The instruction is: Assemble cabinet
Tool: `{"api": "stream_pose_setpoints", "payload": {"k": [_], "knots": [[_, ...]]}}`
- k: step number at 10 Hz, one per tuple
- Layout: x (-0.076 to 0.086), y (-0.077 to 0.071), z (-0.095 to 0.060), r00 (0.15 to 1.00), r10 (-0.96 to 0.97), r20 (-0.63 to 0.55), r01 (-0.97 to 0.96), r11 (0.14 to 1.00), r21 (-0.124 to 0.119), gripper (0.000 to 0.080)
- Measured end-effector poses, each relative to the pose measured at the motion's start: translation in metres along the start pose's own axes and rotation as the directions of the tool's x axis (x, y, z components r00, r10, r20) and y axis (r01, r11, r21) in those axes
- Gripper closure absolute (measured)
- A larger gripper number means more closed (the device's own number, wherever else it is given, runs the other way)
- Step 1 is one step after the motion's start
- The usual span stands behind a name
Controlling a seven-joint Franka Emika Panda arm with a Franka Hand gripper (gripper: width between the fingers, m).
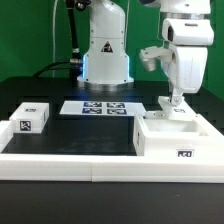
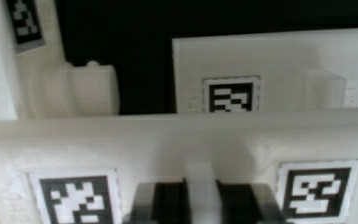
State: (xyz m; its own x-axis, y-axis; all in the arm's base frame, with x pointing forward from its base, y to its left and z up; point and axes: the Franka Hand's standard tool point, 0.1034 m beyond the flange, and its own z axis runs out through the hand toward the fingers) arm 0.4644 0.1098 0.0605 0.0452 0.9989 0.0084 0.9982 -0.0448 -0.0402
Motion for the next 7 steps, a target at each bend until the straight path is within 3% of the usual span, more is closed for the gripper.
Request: {"api": "stream_pose_setpoints", "payload": {"k": [4,5,7], "knots": [[-0.001,0.001,0.001,1.000,-0.003,-0.002,0.003,1.000,-0.002,0.0731],[-0.003,0.005,0.002,1.000,-0.021,-0.007,0.021,1.000,-0.008,0.0731],[-0.003,0.032,0.000,1.000,-0.019,-0.018,0.018,1.000,-0.025,0.0731]]}}
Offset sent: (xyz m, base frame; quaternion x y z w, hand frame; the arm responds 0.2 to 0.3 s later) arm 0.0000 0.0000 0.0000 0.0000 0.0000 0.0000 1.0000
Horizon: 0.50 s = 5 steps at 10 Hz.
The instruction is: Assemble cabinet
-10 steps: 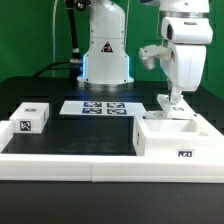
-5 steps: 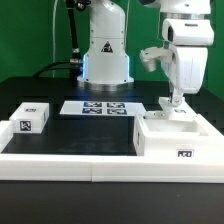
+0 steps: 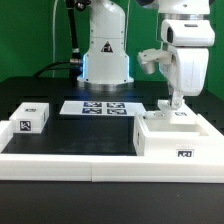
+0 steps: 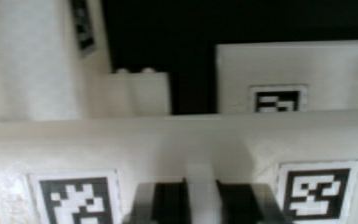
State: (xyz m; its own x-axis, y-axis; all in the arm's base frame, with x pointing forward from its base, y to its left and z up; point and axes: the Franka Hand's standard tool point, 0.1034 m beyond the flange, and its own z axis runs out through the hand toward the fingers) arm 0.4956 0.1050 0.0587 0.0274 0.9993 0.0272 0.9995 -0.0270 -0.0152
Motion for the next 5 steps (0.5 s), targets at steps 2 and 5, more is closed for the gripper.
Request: {"api": "stream_pose_setpoints", "payload": {"k": [2,5], "knots": [[0.004,0.025,-0.001,1.000,0.007,-0.015,-0.008,1.000,-0.024,0.0730],[0.005,0.039,-0.002,1.000,0.015,-0.022,-0.016,0.999,-0.040,0.0730]]}}
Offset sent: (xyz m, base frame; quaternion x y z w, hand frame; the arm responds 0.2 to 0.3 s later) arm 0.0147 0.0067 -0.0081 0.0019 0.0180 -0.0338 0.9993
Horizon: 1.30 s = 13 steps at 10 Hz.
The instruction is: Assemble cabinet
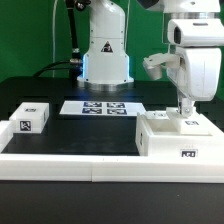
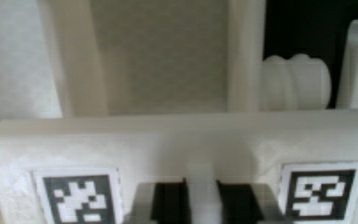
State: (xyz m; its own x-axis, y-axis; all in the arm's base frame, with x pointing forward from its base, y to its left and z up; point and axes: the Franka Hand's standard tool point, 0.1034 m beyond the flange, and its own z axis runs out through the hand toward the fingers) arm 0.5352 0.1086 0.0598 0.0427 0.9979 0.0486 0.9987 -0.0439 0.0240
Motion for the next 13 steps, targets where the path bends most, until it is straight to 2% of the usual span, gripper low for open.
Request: {"api": "stream_pose_setpoints", "payload": {"k": [4,8,10,13], "knots": [[0.000,0.000,0.000,1.000,0.000,0.000,0.000,1.000,0.000,0.0730],[0.000,0.028,0.001,1.000,0.011,-0.005,-0.011,1.000,-0.003,0.0729],[0.001,0.040,0.002,1.000,0.013,-0.011,-0.013,1.000,-0.013,0.0729],[0.000,0.042,0.002,1.000,0.016,-0.011,-0.016,1.000,-0.015,0.0729]]}}
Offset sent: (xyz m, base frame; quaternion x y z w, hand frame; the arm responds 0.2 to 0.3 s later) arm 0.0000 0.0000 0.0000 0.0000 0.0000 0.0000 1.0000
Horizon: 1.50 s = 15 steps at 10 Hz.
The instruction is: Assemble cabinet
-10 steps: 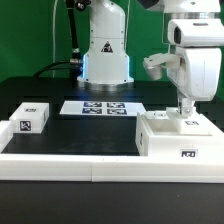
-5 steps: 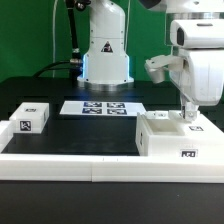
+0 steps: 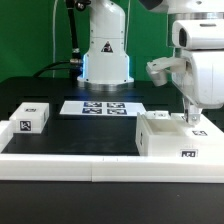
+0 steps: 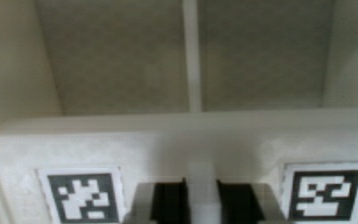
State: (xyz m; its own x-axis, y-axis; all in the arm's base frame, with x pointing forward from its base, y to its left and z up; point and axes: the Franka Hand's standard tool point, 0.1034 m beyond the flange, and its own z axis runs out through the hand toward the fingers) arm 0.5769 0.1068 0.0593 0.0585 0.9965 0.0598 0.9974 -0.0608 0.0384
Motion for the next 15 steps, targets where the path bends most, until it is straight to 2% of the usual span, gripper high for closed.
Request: {"api": "stream_pose_setpoints", "payload": {"k": [3,4,5,6,7,8,9,10,12,15], "knots": [[0.000,0.000,0.000,1.000,0.000,0.000,0.000,1.000,0.001,0.0719],[0.000,0.000,0.000,1.000,0.000,0.000,0.000,1.000,0.001,0.0535],[0.000,0.000,0.000,1.000,0.000,0.000,0.000,1.000,0.001,0.0388],[0.000,0.000,0.000,1.000,0.000,0.000,0.000,1.000,0.001,0.0388],[0.000,0.000,0.000,1.000,0.000,0.000,0.000,1.000,0.001,0.0205],[0.000,0.000,0.001,1.000,0.000,0.000,0.000,1.000,0.001,0.0205],[0.000,-0.001,0.001,1.000,0.000,0.000,0.000,1.000,0.001,0.0049],[0.000,-0.001,0.001,1.000,0.000,0.000,0.000,1.000,0.001,0.0008],[0.000,-0.003,-0.005,1.000,0.007,0.003,-0.007,1.000,-0.004,0.0002],[-0.005,-0.024,-0.032,1.000,0.016,0.023,-0.016,1.000,-0.018,0.0002]]}}
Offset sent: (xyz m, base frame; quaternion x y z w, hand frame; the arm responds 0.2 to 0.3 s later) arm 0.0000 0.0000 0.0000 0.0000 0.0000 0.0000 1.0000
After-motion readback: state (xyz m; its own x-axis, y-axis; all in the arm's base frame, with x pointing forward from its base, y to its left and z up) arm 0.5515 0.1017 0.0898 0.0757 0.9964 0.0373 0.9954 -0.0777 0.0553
